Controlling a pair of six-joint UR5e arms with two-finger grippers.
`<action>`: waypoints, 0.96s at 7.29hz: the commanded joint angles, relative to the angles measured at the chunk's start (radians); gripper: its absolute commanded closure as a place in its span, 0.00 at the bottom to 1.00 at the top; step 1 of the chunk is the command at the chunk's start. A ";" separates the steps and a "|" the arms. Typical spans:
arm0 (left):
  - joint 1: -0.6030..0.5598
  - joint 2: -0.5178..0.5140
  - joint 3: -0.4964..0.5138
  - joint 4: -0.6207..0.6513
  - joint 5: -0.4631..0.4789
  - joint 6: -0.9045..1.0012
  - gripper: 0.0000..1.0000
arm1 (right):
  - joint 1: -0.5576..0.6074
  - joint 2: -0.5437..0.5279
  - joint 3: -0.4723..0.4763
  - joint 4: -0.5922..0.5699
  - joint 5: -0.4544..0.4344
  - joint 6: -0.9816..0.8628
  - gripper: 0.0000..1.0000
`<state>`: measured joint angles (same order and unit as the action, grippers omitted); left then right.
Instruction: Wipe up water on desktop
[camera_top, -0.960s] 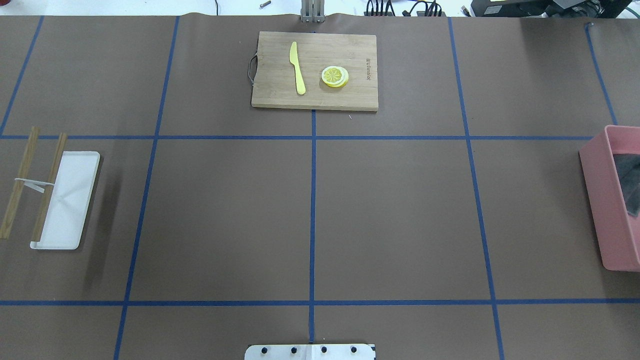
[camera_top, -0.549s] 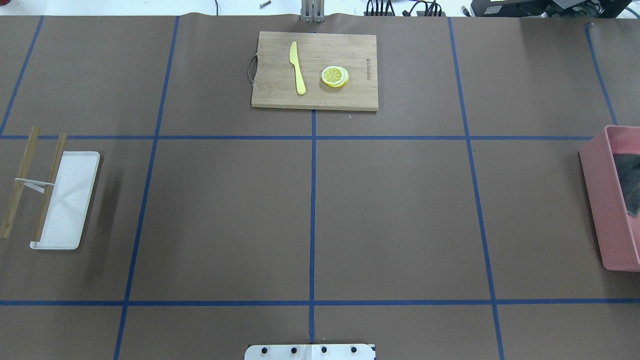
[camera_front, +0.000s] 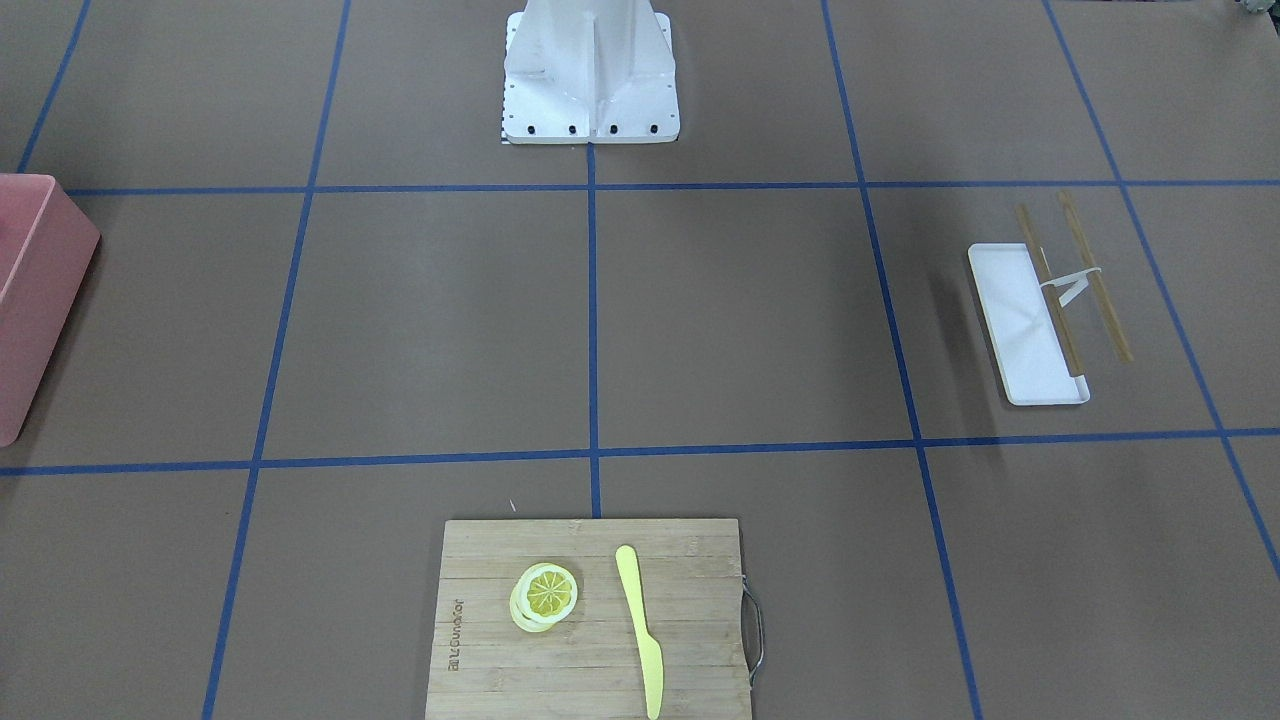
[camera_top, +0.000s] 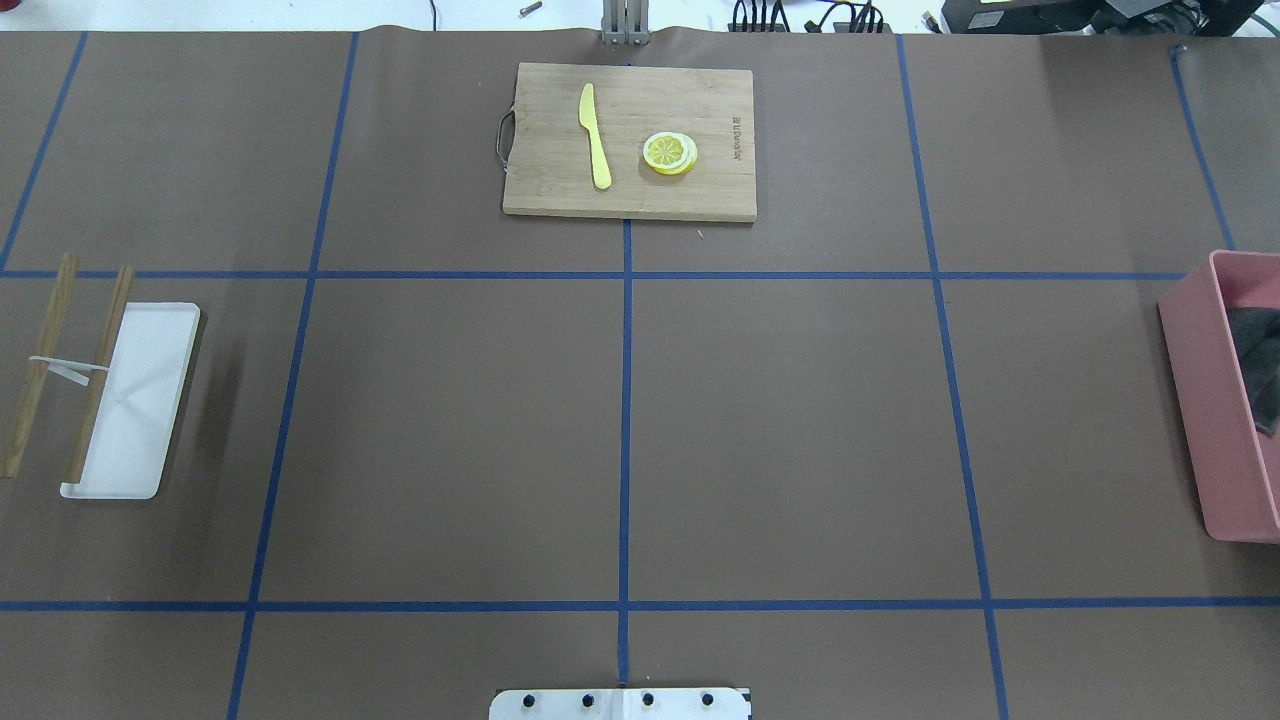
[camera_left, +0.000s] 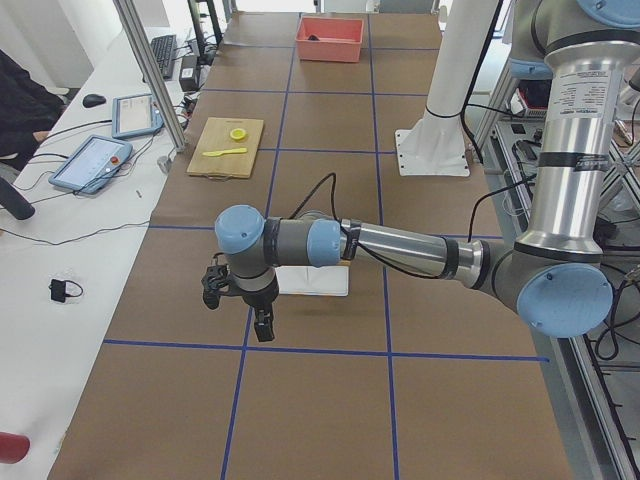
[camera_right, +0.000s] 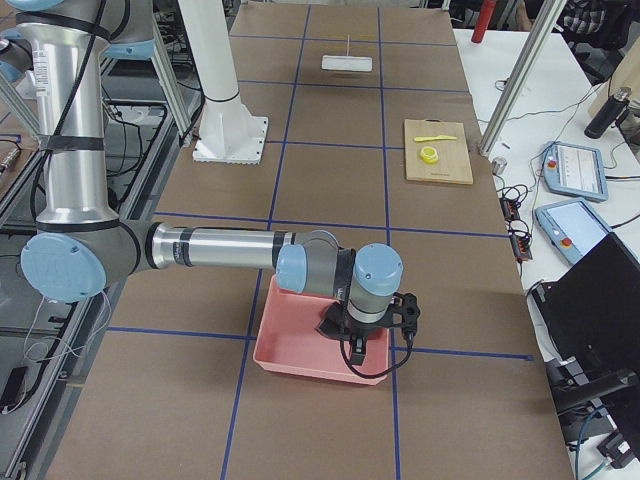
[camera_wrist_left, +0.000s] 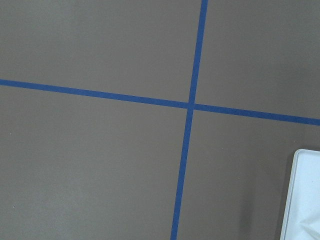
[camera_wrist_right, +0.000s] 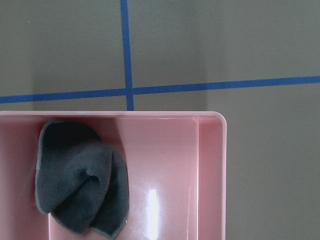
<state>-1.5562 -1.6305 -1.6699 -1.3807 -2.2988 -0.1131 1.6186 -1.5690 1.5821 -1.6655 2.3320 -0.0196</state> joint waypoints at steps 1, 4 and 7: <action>-0.001 0.006 0.028 -0.027 -0.004 0.006 0.02 | 0.001 0.000 -0.008 0.003 0.003 0.000 0.00; -0.001 0.063 0.030 -0.133 -0.004 0.004 0.02 | 0.001 -0.003 -0.013 0.003 0.006 0.000 0.00; -0.002 0.096 0.015 -0.135 -0.005 0.009 0.02 | 0.001 -0.003 -0.013 0.001 0.024 0.000 0.00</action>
<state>-1.5574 -1.5542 -1.6438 -1.5136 -2.3029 -0.1067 1.6199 -1.5712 1.5693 -1.6641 2.3518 -0.0200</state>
